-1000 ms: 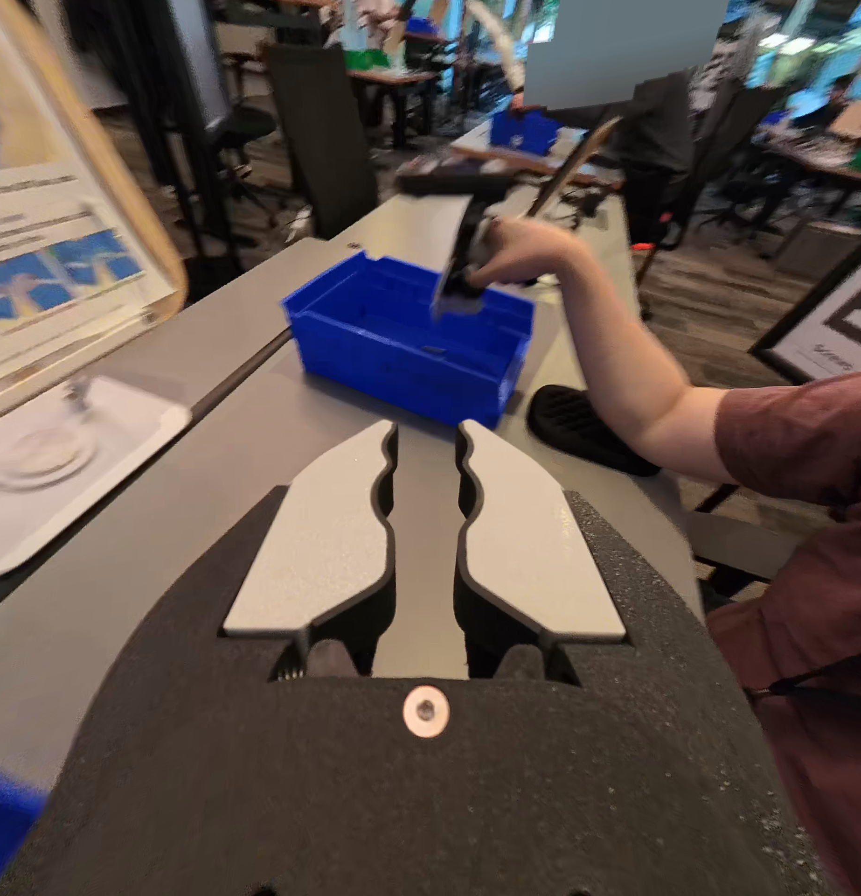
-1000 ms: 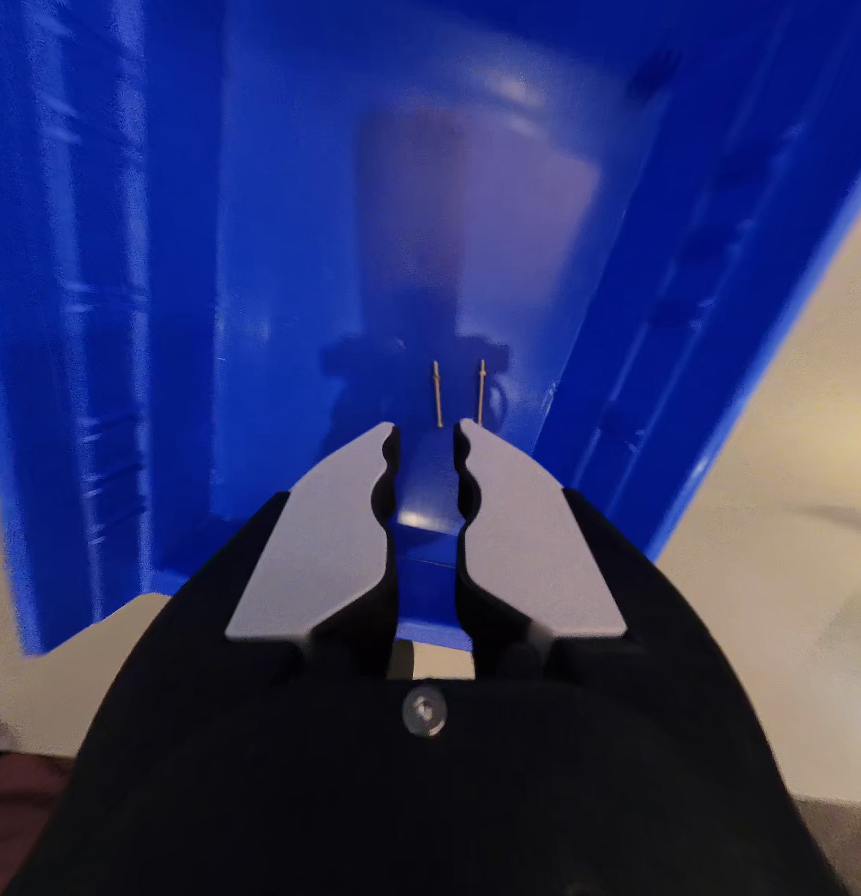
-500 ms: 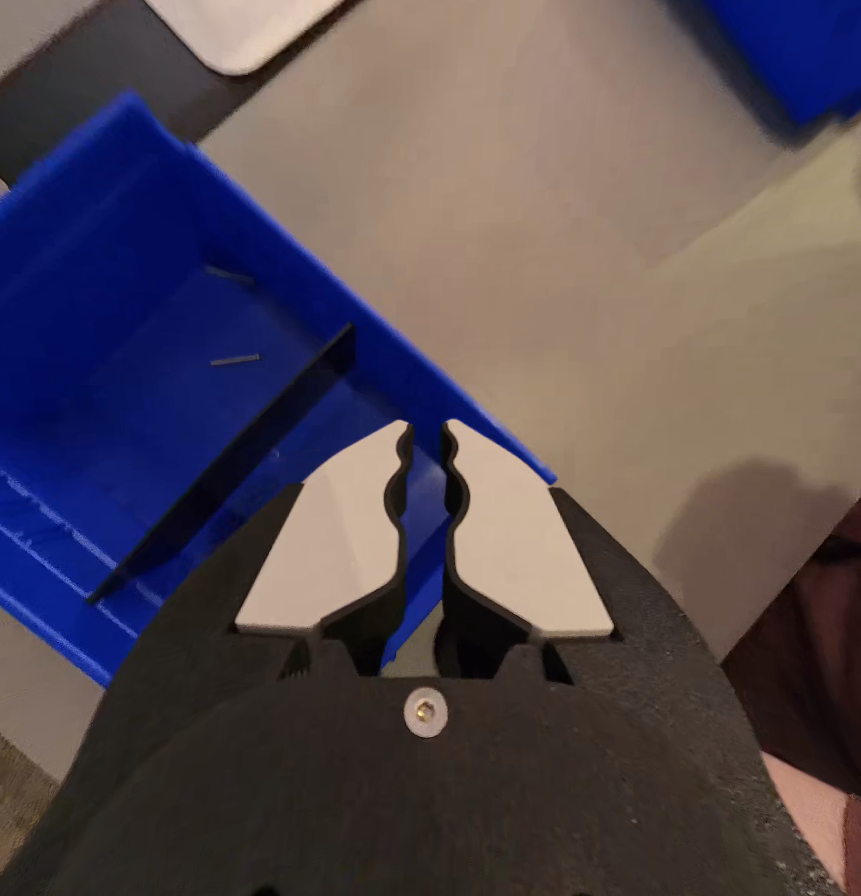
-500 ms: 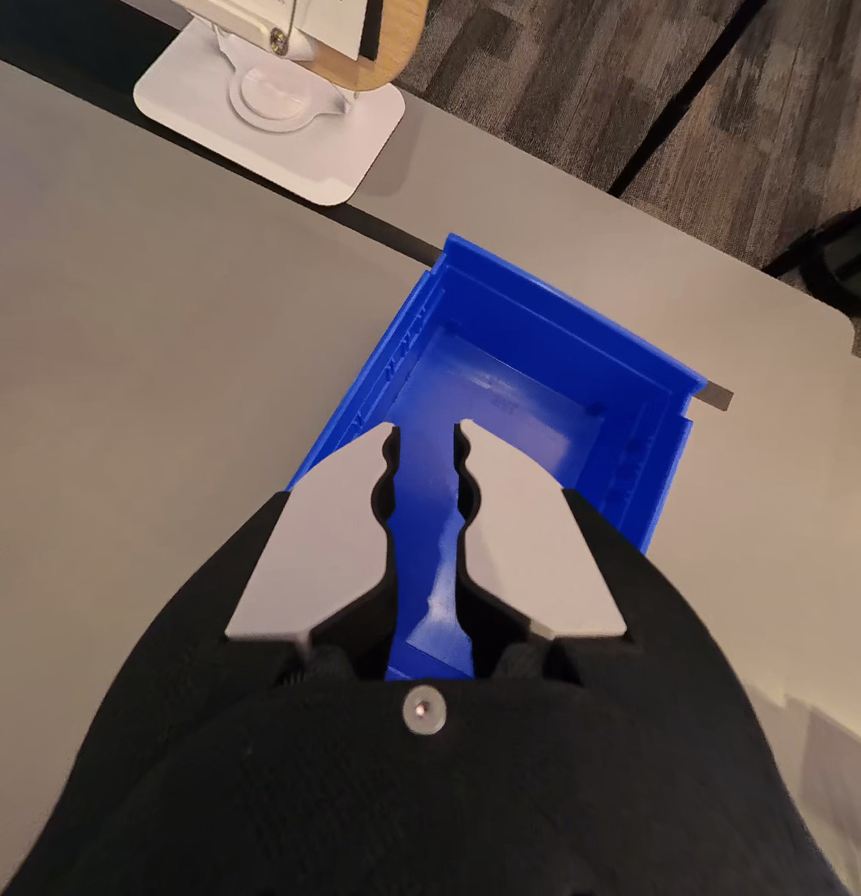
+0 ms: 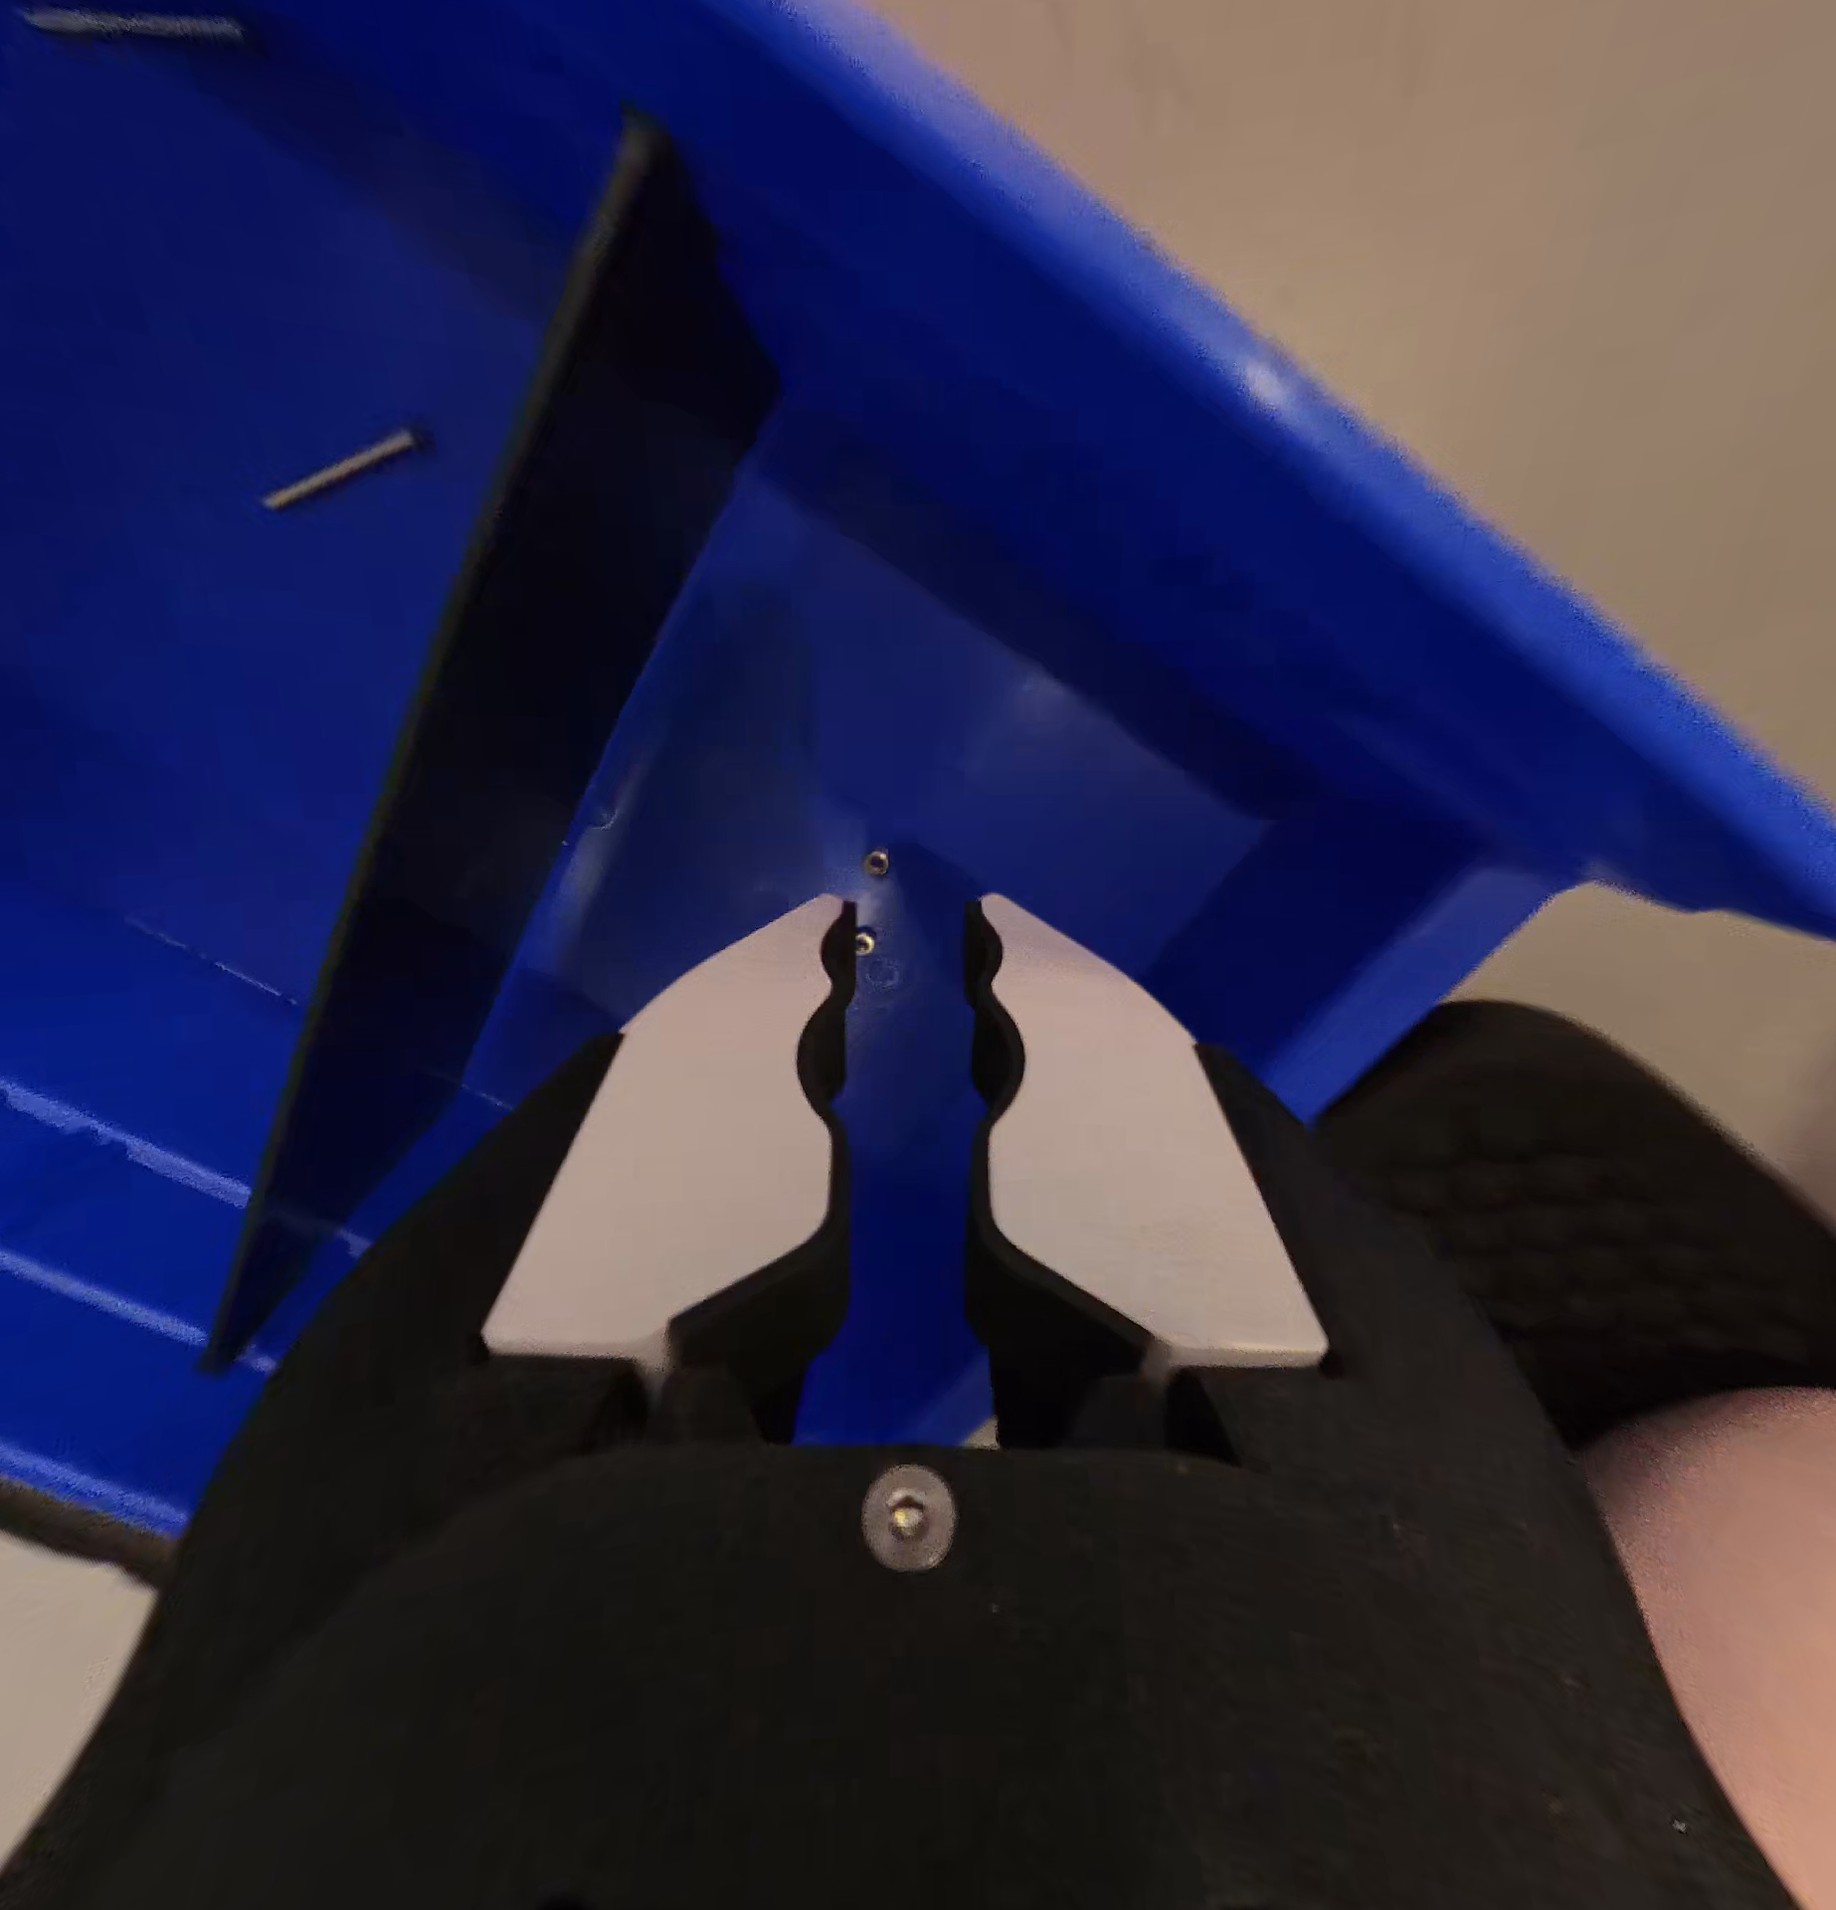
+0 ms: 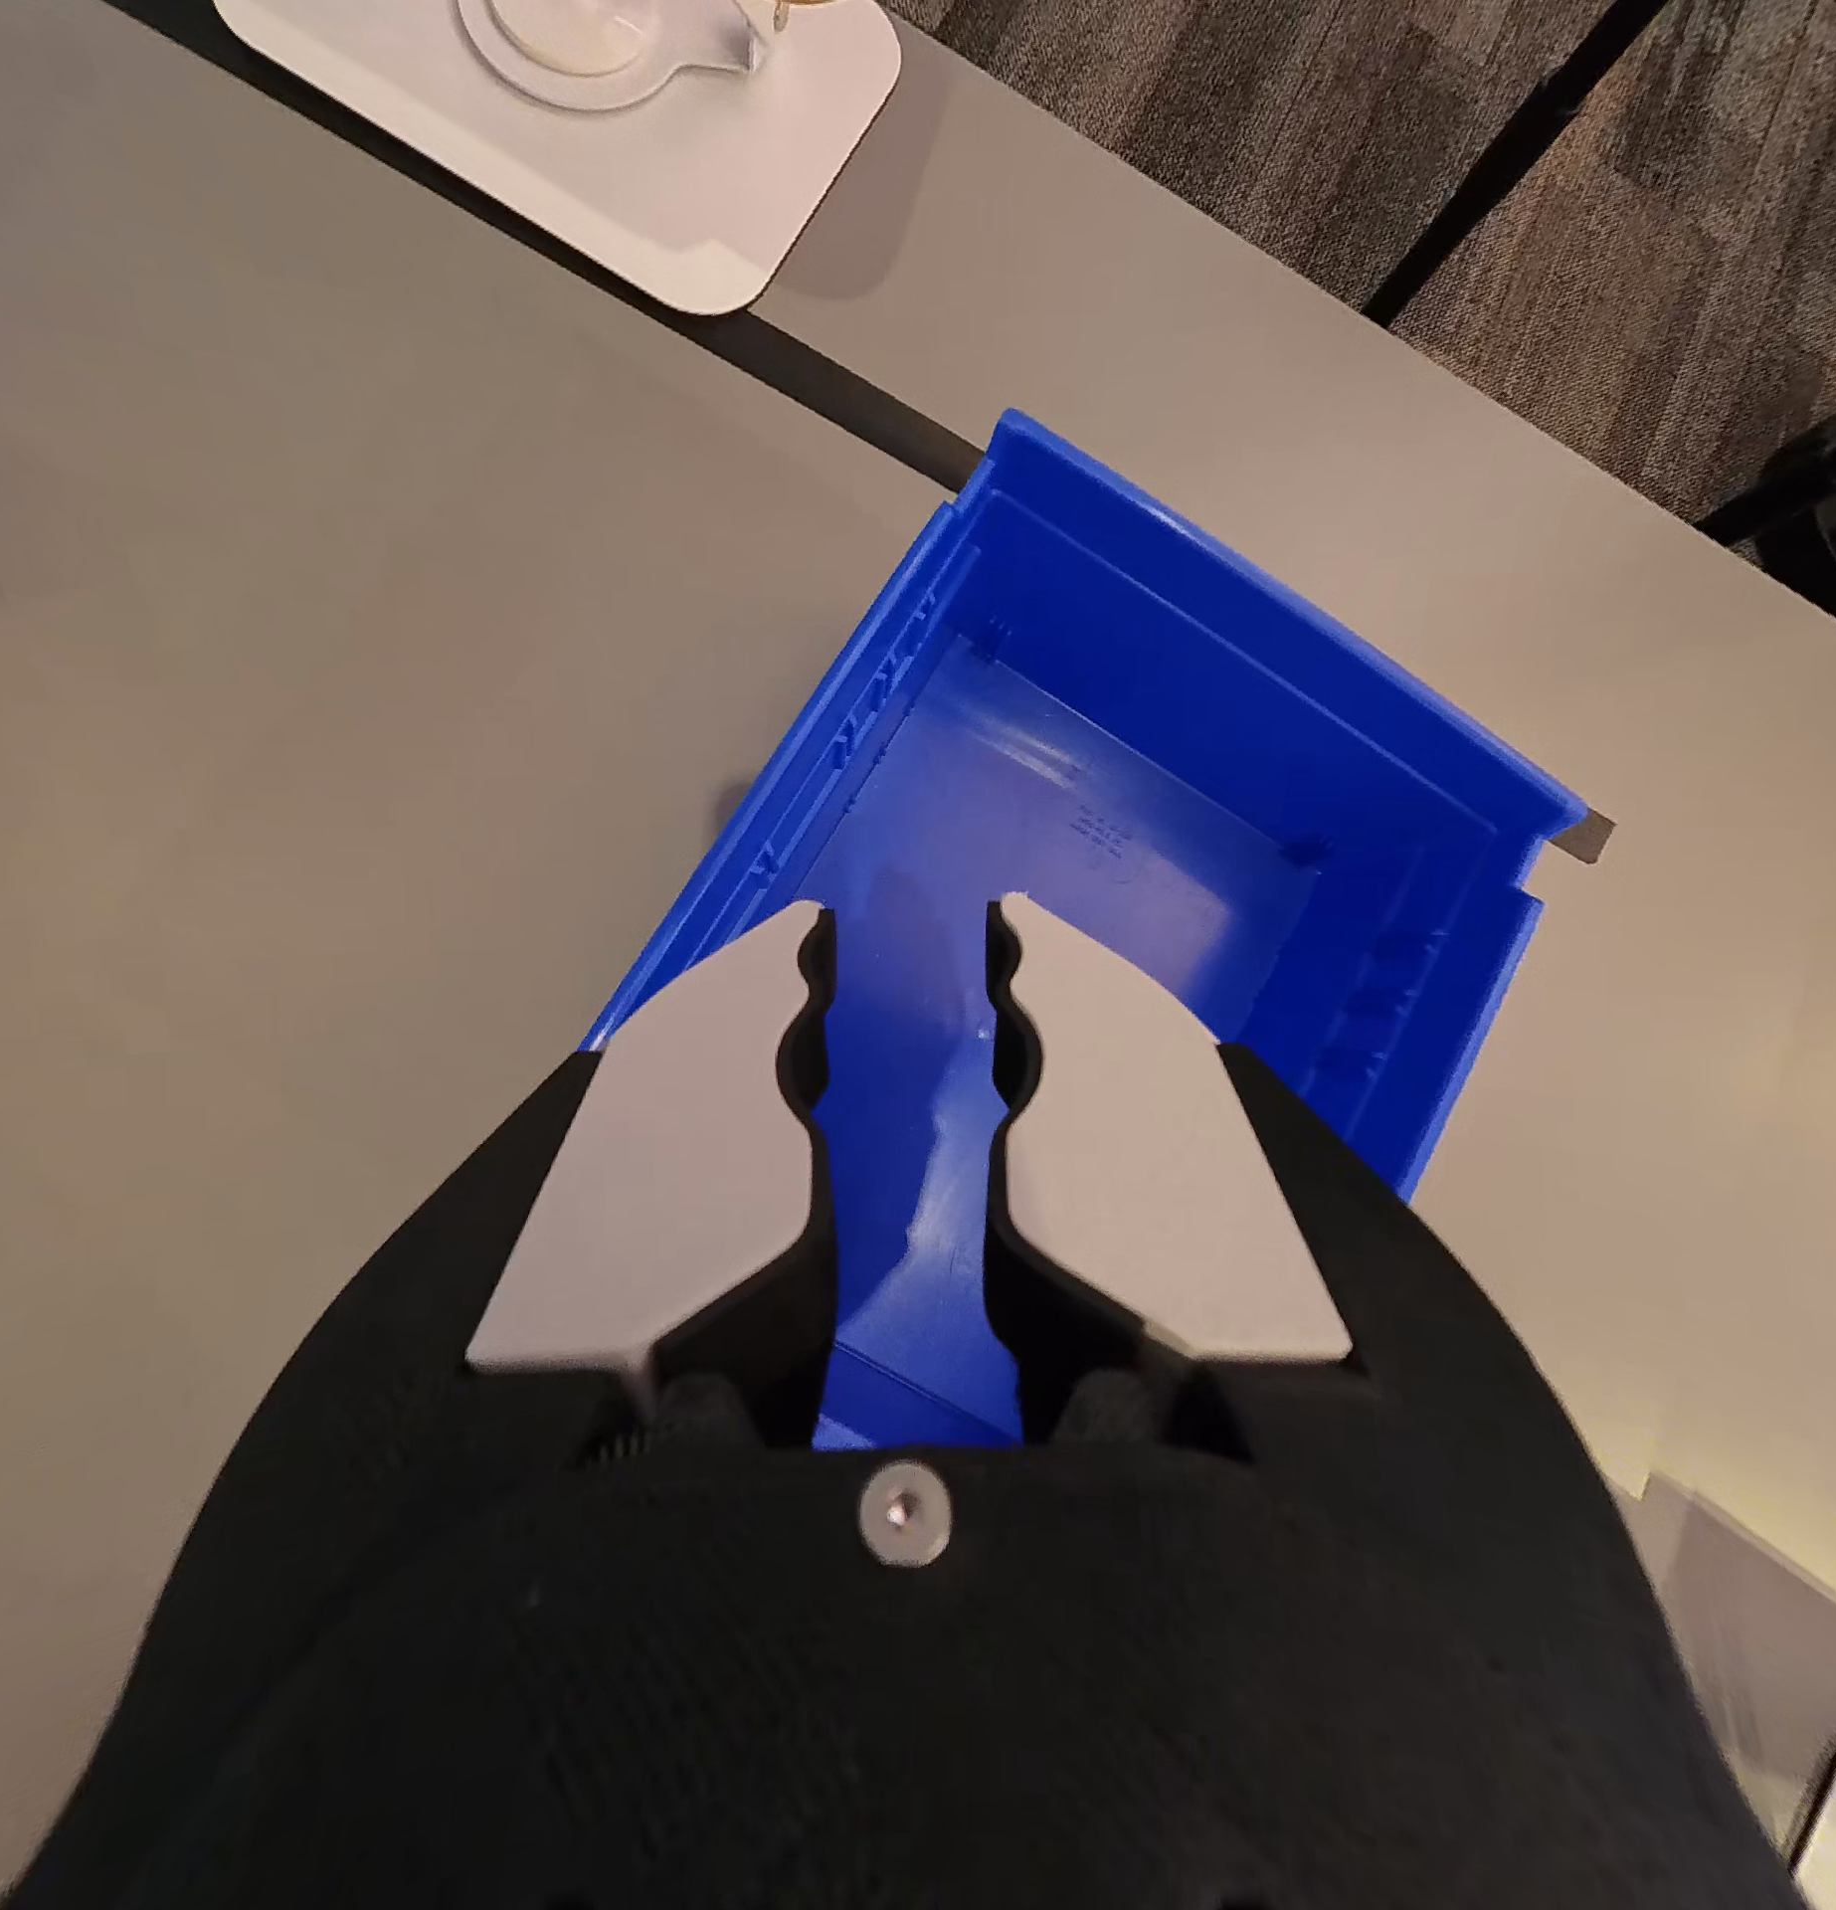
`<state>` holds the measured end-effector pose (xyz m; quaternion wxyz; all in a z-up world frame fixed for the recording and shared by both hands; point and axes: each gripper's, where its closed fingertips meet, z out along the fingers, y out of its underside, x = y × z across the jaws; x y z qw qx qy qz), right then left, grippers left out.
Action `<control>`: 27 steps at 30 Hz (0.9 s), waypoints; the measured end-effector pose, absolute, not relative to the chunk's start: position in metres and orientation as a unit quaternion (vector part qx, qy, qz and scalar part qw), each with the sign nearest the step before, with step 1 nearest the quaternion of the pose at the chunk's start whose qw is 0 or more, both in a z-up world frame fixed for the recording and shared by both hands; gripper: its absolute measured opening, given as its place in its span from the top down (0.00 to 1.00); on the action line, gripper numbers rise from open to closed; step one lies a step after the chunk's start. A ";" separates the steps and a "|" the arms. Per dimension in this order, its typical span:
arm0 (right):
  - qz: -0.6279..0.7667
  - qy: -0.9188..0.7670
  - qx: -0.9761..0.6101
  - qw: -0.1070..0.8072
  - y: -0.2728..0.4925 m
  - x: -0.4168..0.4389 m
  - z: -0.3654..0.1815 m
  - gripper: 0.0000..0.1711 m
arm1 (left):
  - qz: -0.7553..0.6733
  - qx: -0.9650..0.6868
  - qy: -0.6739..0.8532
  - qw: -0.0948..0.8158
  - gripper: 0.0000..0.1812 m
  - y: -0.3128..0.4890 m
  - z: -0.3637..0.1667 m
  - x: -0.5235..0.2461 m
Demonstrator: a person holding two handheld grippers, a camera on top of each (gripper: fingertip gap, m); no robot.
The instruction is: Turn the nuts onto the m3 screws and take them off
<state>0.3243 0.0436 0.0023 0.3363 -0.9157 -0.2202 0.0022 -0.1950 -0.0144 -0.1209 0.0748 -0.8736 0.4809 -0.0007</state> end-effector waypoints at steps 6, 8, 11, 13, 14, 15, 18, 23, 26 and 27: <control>0.002 -0.220 -0.918 0.330 0.044 0.326 0.000 0.82 | -0.014 -0.871 0.488 0.049 0.90 -0.013 -0.140 -0.196; 0.002 -0.222 -0.918 0.328 0.044 0.326 -0.002 0.82 | -0.013 -0.870 0.490 0.052 0.90 -0.011 -0.142 -0.198; 0.001 -0.226 -0.918 0.326 0.044 0.325 -0.002 0.82 | -0.022 -0.864 0.501 0.049 0.90 -0.013 -0.147 -0.198; 0.001 -0.227 -0.918 0.326 0.044 0.325 -0.002 0.82 | -0.033 -0.861 0.505 0.047 0.91 -0.015 -0.149 -0.197; 0.001 -0.227 -0.918 0.326 0.044 0.325 -0.002 0.82 | -0.033 -0.860 0.507 0.047 0.91 -0.014 -0.150 -0.197; 0.001 -0.227 -0.918 0.326 0.044 0.324 -0.002 0.82 | -0.034 -0.859 0.509 0.048 0.92 -0.014 -0.151 -0.197; 0.000 -0.229 -0.917 0.325 0.044 0.325 -0.002 0.82 | -0.031 -0.858 0.510 0.049 0.92 -0.013 -0.152 -0.200; 0.002 -0.231 -0.916 0.327 0.044 0.324 -0.002 0.82 | -0.029 -0.863 0.499 0.066 0.93 -0.010 -0.145 -0.208; 0.000 -0.232 -0.917 0.325 0.044 0.324 -0.003 0.81 | -0.035 -0.861 0.503 0.073 0.94 -0.009 -0.145 -0.206; 0.000 -0.232 -0.917 0.324 0.044 0.324 -0.003 0.81 | -0.037 -0.861 0.502 0.072 0.94 -0.009 -0.146 -0.205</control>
